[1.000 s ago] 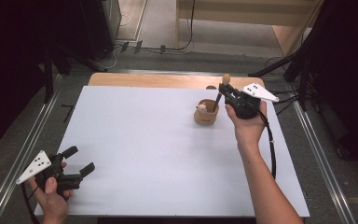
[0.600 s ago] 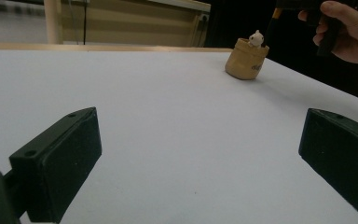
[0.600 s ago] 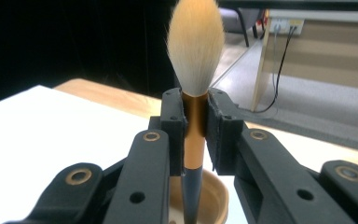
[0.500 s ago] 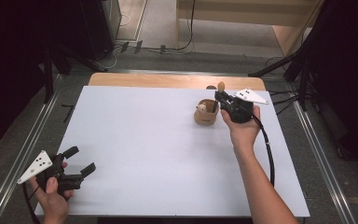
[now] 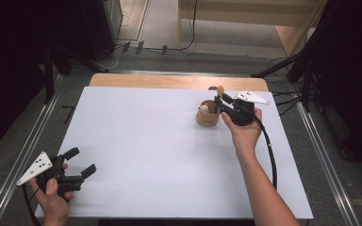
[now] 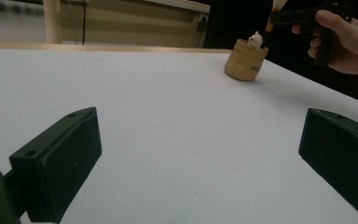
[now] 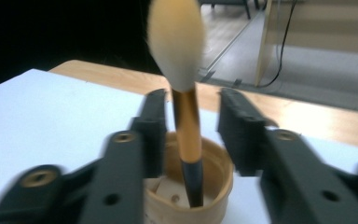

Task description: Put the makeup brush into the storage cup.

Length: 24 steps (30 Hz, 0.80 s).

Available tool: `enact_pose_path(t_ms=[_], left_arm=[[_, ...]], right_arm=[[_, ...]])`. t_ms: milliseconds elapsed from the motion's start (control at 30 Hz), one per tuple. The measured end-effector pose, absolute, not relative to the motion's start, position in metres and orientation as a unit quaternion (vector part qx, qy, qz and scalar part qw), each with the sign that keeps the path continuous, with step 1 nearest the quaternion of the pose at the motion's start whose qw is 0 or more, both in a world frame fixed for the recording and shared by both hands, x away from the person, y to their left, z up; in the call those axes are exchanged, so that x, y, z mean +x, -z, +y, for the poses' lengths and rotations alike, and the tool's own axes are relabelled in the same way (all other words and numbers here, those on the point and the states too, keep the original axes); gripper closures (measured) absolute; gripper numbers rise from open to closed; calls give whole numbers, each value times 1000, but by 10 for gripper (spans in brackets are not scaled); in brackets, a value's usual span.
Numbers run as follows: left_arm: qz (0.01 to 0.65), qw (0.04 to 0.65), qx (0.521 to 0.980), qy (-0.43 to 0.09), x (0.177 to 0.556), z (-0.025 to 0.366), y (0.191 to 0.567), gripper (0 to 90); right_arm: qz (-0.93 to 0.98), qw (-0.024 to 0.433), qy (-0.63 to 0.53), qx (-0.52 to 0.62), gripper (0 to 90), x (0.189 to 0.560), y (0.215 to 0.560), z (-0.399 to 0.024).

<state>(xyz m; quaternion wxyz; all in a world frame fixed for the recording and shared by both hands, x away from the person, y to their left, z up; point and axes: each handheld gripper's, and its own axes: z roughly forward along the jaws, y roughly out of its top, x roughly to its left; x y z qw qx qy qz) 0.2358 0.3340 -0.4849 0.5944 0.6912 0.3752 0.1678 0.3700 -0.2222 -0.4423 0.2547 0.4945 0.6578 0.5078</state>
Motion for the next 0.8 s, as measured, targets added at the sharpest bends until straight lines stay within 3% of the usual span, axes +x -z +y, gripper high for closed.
enact_pose_path(t_ms=[100, 333, 433, 667, 800], left_arm=[[375, 595, 691, -168, 236, 334, 485, 0], [375, 594, 691, -169, 236, 334, 485, 0], [375, 594, 692, -169, 236, 333, 485, 0], [373, 593, 693, -169, 236, 332, 485, 0], [373, 593, 693, -169, 235, 331, 485, 0]], right_arm=[[655, 227, -511, 508, 434, 368, 439, -230], [656, 238, -508, 504, 269, 352, 436, -241], [655, 239, -511, 503, 151, 341, 437, -246], [649, 242, -511, 509, 100, 321, 445, -261], [657, 238, -508, 503, 0, 310, 451, -270]])
